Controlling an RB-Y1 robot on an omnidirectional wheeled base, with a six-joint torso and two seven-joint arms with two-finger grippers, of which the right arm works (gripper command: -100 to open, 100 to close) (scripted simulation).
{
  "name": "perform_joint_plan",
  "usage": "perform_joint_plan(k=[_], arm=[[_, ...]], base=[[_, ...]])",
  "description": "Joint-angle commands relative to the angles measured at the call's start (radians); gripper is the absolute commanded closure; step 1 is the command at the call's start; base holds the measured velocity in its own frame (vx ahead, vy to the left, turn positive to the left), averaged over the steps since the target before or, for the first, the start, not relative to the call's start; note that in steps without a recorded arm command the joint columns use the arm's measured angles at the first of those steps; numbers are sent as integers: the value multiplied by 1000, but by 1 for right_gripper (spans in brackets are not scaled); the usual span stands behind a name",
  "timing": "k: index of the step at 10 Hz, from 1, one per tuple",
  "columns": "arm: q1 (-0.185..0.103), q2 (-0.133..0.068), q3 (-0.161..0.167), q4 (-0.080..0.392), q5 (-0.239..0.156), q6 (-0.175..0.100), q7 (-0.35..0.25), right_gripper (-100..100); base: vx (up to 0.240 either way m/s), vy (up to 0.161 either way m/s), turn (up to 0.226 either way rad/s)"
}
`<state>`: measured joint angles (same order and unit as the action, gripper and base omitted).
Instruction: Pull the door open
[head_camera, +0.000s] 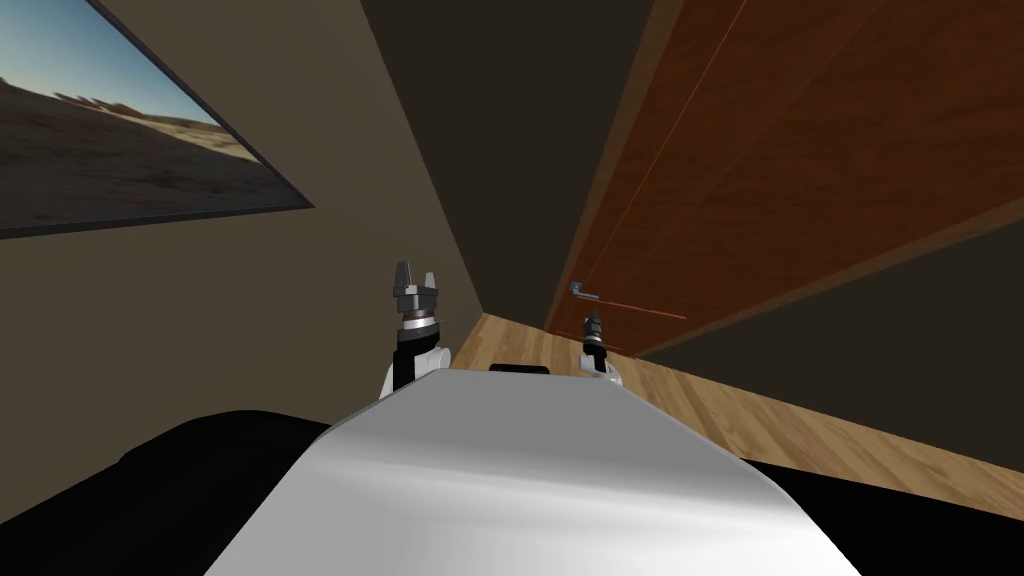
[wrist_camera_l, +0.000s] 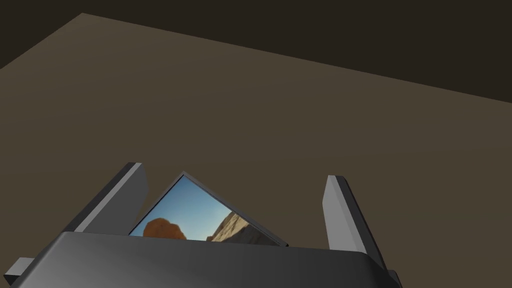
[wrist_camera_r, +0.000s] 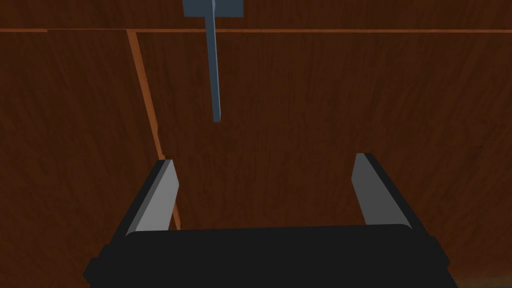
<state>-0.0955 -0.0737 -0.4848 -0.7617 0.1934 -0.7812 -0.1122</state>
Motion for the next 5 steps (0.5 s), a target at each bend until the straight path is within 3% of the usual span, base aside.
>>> perform_joint_plan(k=[1,5], arm=[[-16,1,-12,41,2,-8,-3,-100],[-52,7,-38,127,8,-23,-9,-100]], base=[[65,-40,90],[52,-35,70]])
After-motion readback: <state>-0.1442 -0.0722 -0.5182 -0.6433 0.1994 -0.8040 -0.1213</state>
